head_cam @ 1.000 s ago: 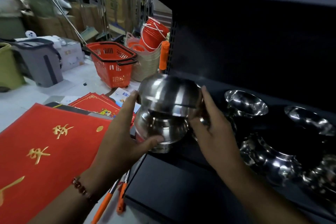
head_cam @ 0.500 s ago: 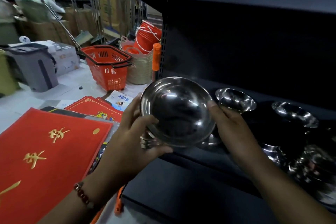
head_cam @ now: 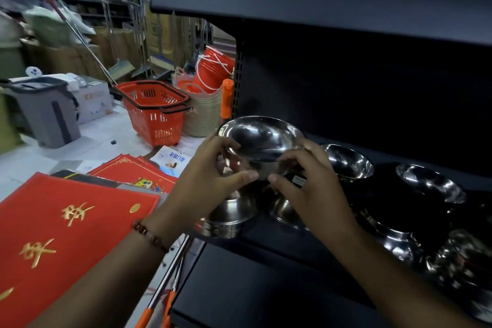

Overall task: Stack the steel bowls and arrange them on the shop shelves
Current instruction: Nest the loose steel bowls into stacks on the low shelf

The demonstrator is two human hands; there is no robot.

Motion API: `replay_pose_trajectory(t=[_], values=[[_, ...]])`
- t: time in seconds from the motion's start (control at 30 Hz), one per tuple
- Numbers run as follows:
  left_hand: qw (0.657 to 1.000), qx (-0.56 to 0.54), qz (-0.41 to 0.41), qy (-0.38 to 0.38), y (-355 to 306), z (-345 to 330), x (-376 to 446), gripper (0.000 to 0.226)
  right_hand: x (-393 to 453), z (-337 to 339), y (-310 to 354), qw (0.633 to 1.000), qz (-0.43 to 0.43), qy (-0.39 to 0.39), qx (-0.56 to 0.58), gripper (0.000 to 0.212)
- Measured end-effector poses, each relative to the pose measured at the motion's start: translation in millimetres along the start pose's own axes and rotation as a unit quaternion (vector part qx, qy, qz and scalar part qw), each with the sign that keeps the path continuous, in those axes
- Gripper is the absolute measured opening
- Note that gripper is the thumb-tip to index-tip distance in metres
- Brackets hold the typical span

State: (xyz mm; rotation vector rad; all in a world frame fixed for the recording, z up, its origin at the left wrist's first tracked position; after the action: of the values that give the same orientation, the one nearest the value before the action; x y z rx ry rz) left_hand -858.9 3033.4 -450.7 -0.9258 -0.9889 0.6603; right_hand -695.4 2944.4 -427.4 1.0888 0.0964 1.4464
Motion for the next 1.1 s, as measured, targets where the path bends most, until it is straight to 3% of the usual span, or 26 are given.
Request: replay_pose_trajectory(t=[0.07,0.23,0.37,0.53,0.63,0.87,1.1], values=[[0.999,0.037,-0.004,0.018,4,1,17,0.043,16,-4,-16,1.0,-0.02,-0.001,0.009,0.023],[0.963,0.27,0.0,0.016,15,7,54,0.053,56,-19,-44,0.999,-0.036,0.016,0.004,0.018],[0.939,0.343,0.01,0.005,28,6,80,0.052,81,-30,-60,0.997,-0.071,0.028,-0.013,0.017],[0.917,0.395,0.025,0.053,41,-4,109,0.035,101,-40,-77,0.99,-0.093,0.043,-0.095,0.015],[0.9,0.421,0.046,0.102,57,-6,117,0.034,103,-54,-85,0.979,-0.093,0.107,-0.144,0.011],[0.905,0.385,0.069,0.168,75,-6,116,0.024,94,-72,-95,0.951,-0.093,0.201,-0.215,0.018],[0.897,0.435,-0.015,0.073,25,9,67,0.04,77,-64,-70,0.929,-0.033,0.215,-0.299,0.051]])
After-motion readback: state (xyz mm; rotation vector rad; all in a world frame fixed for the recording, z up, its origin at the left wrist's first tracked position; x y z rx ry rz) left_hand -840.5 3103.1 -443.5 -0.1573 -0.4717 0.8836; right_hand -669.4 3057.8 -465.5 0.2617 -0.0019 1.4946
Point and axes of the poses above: each hand's wrist, its own x-axis towards the middle knuckle, its own z-axis out of the back of the hand, y = z × x, the point moved 8 cm from there along x, towards the middle knuckle
